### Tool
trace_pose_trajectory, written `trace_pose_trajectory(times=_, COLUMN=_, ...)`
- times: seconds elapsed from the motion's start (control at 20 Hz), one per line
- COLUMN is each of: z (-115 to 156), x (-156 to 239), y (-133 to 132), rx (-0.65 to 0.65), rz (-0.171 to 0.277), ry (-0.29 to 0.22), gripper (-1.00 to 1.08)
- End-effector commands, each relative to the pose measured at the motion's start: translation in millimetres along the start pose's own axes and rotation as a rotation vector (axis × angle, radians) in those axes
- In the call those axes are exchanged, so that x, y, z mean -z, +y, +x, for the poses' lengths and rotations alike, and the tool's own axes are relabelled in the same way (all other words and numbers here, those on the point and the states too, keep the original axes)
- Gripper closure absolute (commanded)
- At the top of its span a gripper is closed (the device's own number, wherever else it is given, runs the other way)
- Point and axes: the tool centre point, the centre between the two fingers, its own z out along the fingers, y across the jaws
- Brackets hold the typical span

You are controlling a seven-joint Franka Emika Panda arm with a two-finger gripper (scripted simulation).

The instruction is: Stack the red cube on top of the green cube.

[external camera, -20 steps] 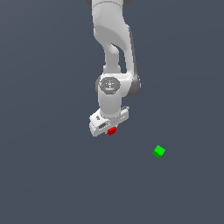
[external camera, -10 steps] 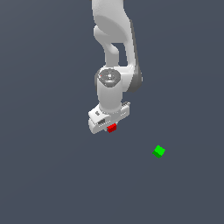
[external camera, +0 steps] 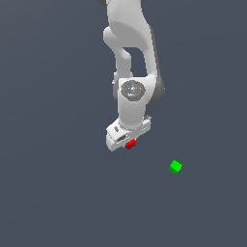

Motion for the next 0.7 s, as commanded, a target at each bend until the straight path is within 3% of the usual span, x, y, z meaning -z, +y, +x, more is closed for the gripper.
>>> trace_pose_trajectory(times=0.0, z=15, x=-4, y=-12, rx=0.001, rz=0.0, ry=0.001, gripper=1.08)
trace_pose_trajectory(times=0.65, z=111, x=-30, y=-87, rx=0.0, rz=0.0, ry=0.0, gripper=1.08)
